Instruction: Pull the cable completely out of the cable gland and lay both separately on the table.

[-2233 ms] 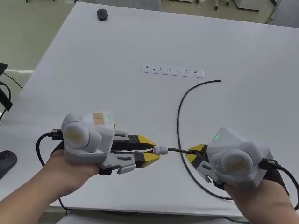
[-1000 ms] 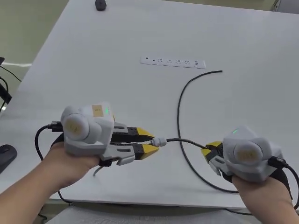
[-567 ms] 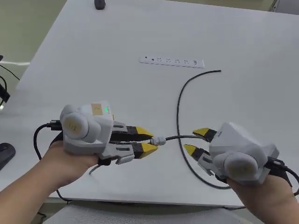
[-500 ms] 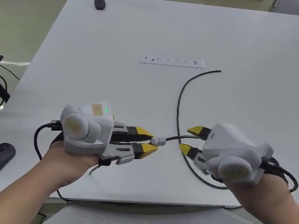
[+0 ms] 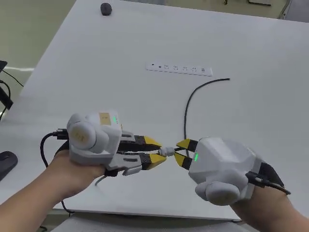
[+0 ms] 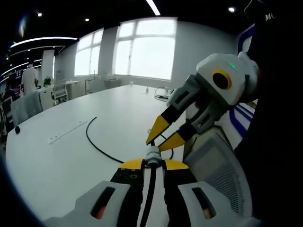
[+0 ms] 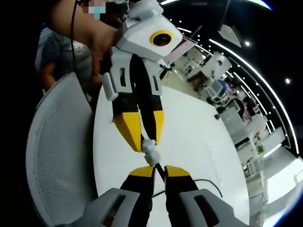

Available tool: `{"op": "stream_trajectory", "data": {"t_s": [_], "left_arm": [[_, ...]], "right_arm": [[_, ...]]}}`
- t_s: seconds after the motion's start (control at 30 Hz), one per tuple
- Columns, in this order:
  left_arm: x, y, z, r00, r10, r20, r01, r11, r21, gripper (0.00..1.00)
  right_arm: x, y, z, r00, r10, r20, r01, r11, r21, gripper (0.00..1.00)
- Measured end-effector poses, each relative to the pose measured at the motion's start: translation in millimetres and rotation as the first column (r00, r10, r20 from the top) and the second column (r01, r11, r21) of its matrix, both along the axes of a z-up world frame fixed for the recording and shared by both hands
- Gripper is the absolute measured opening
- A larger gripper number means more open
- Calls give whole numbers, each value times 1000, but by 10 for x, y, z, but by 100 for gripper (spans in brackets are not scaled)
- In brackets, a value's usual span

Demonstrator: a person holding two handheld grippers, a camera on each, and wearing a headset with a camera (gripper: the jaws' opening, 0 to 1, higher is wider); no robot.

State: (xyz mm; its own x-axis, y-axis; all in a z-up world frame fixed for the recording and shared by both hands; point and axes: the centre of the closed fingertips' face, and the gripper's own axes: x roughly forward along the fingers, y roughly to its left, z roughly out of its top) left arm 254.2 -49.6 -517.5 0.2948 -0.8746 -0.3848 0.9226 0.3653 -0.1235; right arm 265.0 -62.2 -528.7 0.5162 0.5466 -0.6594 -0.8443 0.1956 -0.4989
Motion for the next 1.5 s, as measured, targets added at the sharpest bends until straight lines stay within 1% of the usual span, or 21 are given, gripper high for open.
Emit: {"op": "stream_trajectory", "data": {"t_s": [0.13, 0.2, 0.47, 0.57, 0.63, 0.7, 0.73, 0.8, 0.83, 0.93, 0.97, 1.03, 1.1, 1.17, 1.23, 1.27, 1.3, 1.33, 1.4, 1.47, 1.5], "left_arm": [[-3, -8, 0, 1000, -4, -1, 4, 1000, 1, 15], [7, -13, 11, 1000, -3, 1, 3, 1000, -2, 15], [27, -20, 18, 1000, -6, 8, 6, 1000, -2, 15], [26, -23, 17, 1000, -7, 11, 7, 1000, -2, 15], [23, -27, 19, 1000, -9, 15, 9, 1000, -2, 15], [24, -26, 16, 1000, -11, 18, 11, 1000, -3, 15], [26, -25, 17, 1000, -11, 20, 11, 1000, -4, 15], [29, -23, 18, 1000, -10, 21, 10, 1000, -4, 15], [33, -18, 18, 1000, -11, 23, 11, 1000, -4, 15], [34, -11, 14, 1000, -10, 24, 10, 1000, -3, 15], [34, -8, 12, 1000, -9, 24, 10, 1000, -3, 15], [32, -7, 16, 1000, -9, 28, 9, 1000, -4, 15], [27, -7, 16, 1000, -9, 26, 9, 1000, -5, 15], [24, -5, 10, 1000, -7, 26, 7, 1000, -6, 15], [21, 0, 3, 1000, -5, 24, 5, 1000, -6, 15], [20, 2, 2, 1000, -4, 24, 4, 1000, -7, 15], [19, 3, -4, 1000, -3, 23, 4, 1000, -7, 15], [19, 5, -8, 1000, -2, 21, 3, 1000, -6, 15], [23, 9, -13, 1000, -1, 21, 1, 1000, -6, 15], [27, 9, -16, 1000, -1, 21, 1, 1000, -6, 15], [29, 10, -21, 1000, -1, 19, 1, 1000, -4, 15]], "right_arm": [[7, -10, -4, 1000, 0, -5, 0, 1000, -2, 2], [18, -15, 4, 1000, -13, -12, 13, 1000, 11, 2], [86, -105, -45, 992, -100, -72, 103, 994, 45, 1], [107, -163, -75, 984, -142, -104, 149, 987, 61, 0], [124, -211, -102, 972, -185, -144, 199, 976, 87, 0], [150, -257, -120, 965, -209, -158, 225, 970, 91, 0], [161, -277, -133, 959, -222, -175, 243, 964, 105, 0], [172, -316, -169, 941, -258, -220, 290, 948, 129, 0], [185, -335, -185, 939, -261, -223, 294, 947, 129, 0], [194, -381, -248, 916, -293, -274, 343, 927, 154, 0], [208, -405, -268, 911, -299, -282, 352, 923, 158, 0], [216, -446, -308, 896, -319, -309, 381, 909, 168, 0], [214, -473, -342, 876, -338, -345, 415, 891, 182, 1], [223, -533, -401, 847, -366, -386, 461, 866, 192, 1], [243, -571, -431, 838, -375, -395, 477, 856, 198, 1], [239, -594, -460, 825, -385, -414, 494, 847, 198, 1], [243, -605, -473, 821, -388, -420, 500, 842, 200, 1], [249, -636, -500, 811, -398, -429, 514, 834, 198, 1], [254, -667, -531, 801, -409, -438, 528, 827, 194, 1], [250, -700, -575, 783, -422, -457, 548, 816, 186, 1], [246, -703, -582, 778, -421, -466, 553, 811, 190, 1]]}}
